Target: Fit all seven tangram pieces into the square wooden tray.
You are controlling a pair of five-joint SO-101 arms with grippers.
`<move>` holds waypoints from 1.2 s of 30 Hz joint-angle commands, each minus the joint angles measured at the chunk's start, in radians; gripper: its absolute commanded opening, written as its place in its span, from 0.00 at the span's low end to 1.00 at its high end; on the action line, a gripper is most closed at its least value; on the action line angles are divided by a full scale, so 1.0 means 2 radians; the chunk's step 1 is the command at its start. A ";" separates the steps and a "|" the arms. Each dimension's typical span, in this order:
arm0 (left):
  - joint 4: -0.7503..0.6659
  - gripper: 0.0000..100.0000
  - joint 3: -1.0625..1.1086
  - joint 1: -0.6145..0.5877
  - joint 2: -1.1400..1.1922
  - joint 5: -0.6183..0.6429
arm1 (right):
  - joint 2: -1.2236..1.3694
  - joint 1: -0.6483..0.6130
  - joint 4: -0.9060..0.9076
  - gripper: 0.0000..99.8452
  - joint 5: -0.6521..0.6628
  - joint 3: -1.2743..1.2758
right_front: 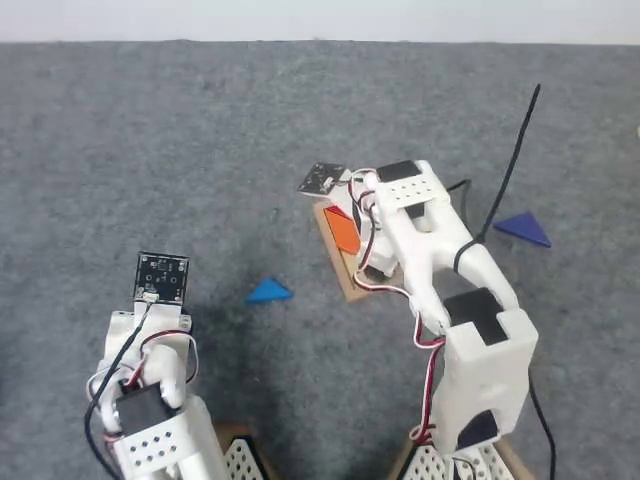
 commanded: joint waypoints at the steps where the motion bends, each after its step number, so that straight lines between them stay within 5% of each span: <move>1: -0.005 0.13 -0.003 -0.001 -0.003 -0.003 | -0.005 0.016 0.022 0.07 0.009 -0.041; 27: -0.005 0.13 -0.003 -0.001 -0.003 -0.003 | 0.054 0.026 0.000 0.08 0.029 -0.077; 36: -0.005 0.13 -0.003 -0.001 -0.003 -0.003 | 0.053 0.024 0.000 0.33 0.028 -0.089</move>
